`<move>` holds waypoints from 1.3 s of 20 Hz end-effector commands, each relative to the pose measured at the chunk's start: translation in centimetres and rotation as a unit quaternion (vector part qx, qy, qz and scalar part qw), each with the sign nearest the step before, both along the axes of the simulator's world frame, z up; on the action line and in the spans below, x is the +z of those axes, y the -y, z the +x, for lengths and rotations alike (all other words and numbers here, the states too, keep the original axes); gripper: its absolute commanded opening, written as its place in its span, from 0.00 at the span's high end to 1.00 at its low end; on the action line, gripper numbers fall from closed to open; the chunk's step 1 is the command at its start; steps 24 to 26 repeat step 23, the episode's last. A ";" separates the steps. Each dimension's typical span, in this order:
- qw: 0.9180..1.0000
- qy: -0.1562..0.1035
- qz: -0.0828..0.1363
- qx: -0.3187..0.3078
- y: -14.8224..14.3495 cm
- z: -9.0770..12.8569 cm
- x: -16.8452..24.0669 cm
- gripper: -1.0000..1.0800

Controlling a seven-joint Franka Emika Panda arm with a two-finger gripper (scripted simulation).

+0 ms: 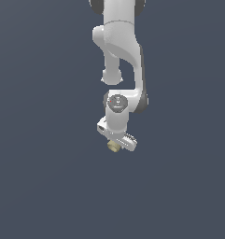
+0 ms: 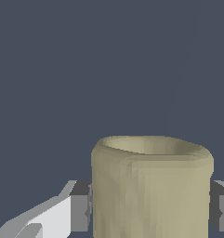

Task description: Pick up the object and move it to a goal position.

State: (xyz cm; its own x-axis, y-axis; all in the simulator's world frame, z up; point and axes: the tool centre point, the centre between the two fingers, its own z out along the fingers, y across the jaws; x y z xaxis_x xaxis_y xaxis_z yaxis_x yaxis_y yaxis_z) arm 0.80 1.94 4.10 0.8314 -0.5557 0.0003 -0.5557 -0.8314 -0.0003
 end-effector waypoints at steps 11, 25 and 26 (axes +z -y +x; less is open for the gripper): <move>1.000 0.000 0.000 0.000 5.2 0.3 1.7 1.00; 1.000 0.000 0.000 0.000 11.5 1.0 3.8 1.00; 1.000 0.000 0.000 0.000 11.5 1.0 3.8 1.00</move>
